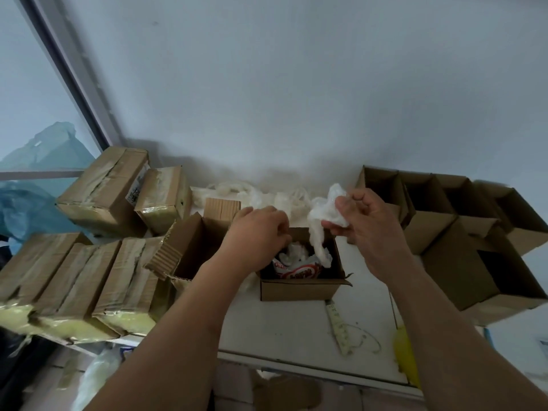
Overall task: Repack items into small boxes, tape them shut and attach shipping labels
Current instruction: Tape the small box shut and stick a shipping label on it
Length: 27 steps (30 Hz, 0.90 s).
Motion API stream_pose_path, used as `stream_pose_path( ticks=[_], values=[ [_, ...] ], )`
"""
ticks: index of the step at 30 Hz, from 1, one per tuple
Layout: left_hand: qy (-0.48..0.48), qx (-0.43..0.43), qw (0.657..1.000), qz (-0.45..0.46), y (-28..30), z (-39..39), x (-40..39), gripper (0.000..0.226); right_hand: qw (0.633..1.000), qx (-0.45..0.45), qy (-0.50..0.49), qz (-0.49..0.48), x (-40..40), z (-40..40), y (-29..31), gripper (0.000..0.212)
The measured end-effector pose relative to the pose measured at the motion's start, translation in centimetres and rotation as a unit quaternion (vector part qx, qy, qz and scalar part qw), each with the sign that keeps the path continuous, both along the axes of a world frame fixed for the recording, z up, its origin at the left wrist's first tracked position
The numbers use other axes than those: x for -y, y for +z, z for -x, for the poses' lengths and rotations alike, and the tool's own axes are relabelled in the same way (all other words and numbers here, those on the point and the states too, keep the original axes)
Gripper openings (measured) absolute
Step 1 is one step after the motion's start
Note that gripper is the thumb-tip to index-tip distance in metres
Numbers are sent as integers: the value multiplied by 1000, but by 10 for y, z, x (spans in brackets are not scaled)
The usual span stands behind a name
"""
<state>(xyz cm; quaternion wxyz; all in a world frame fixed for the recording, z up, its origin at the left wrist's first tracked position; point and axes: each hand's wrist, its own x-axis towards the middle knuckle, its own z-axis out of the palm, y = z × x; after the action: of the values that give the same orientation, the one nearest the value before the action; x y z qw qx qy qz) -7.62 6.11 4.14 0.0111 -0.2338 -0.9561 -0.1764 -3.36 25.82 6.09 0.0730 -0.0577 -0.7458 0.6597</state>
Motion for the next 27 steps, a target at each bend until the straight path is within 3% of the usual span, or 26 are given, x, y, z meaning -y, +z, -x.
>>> stream_pose_path(
  ticks=[2,4,6,9,13,17,22,27],
  values=[
    [-21,0,999,31,-6,0,7,25,999,6,25,-31,-6,-11,-1,11],
    [-31,31,997,60,-11,1,11,44,991,18,61,-122,-10,-19,-4,9],
    [-34,42,996,74,-16,3,10,60,967,24,99,-235,-9,-21,-6,7],
    [-29,52,995,75,-20,5,6,72,930,40,154,-330,-2,-20,-6,8],
    [-20,85,990,109,-25,11,8,71,862,70,218,-452,-2,-16,-6,10],
    [18,101,992,74,-25,19,9,67,853,76,231,-461,-2,-9,-8,11],
    [51,111,991,63,-28,22,3,46,841,60,238,-482,2,-2,-20,5],
    [61,149,986,39,-33,25,3,36,818,42,247,-518,3,1,-21,16]
  ],
)
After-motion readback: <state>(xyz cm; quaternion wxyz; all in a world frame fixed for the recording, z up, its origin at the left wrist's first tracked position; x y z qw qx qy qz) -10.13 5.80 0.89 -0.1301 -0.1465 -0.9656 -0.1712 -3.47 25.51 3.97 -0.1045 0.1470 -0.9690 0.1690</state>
